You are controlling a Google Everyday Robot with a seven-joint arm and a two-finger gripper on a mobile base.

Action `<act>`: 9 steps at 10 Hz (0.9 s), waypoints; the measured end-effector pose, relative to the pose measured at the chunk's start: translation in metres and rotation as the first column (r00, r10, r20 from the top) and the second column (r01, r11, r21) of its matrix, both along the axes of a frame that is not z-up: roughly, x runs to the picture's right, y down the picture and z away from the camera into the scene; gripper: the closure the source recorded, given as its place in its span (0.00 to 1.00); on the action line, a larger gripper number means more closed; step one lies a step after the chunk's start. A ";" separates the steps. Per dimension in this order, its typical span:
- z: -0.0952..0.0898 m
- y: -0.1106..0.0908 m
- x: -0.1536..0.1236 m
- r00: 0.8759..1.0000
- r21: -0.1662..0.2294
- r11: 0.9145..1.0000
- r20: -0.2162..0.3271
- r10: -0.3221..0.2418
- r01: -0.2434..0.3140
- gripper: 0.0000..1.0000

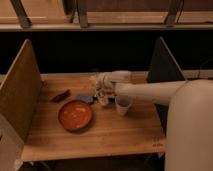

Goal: Stand the bottle upright

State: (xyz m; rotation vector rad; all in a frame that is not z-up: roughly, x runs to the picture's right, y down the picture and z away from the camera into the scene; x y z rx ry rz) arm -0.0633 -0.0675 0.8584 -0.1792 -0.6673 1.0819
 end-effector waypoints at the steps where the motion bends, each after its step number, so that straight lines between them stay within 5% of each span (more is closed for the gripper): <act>1: -0.002 -0.003 -0.002 1.000 0.013 1.000 0.005 -0.003 0.003 1.00; 9: -0.005 -0.003 -0.016 0.999 0.024 1.000 0.040 -0.001 0.000 1.00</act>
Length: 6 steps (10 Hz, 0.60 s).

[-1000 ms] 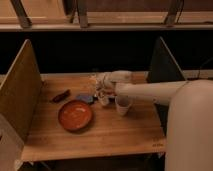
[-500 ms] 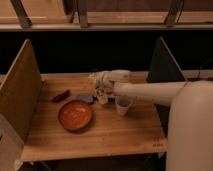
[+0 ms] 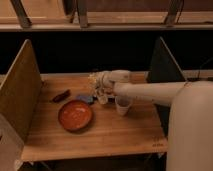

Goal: Stand the bottle upright

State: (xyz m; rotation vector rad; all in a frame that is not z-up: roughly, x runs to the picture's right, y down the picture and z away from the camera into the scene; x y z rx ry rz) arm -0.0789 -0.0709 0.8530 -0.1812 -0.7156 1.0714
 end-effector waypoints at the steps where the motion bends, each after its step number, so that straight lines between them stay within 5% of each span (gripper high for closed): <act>1: 0.000 0.003 -0.009 1.000 -0.007 1.000 0.025 0.006 -0.006 1.00; 3: -0.001 0.011 -0.031 0.997 -0.023 1.000 0.079 0.012 -0.011 1.00; 6: 0.000 0.014 -0.035 0.996 -0.029 1.000 0.090 0.013 -0.010 1.00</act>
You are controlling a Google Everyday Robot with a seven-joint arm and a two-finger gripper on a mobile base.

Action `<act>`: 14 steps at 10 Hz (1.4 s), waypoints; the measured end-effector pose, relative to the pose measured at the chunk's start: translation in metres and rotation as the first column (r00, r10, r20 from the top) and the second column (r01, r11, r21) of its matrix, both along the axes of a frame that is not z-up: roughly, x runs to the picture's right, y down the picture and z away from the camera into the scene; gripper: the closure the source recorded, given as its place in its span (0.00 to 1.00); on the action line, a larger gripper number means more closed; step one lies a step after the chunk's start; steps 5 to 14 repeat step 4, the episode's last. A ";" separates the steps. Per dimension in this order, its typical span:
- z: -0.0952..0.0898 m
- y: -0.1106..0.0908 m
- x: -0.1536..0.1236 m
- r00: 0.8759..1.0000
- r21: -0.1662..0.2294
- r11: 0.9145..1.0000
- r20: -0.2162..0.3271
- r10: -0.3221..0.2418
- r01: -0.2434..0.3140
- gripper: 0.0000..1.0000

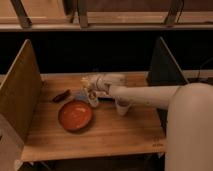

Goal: Stand the bottle upright

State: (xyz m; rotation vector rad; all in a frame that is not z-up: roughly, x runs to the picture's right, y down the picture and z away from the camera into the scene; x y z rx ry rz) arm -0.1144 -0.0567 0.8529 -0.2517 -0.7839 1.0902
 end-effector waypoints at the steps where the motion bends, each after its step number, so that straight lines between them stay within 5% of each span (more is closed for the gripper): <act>1: 0.000 0.000 0.000 1.000 0.000 1.000 0.000 0.000 0.000 1.00; 14: -0.003 -0.003 0.002 1.000 0.014 1.000 -0.002 -0.005 0.005 1.00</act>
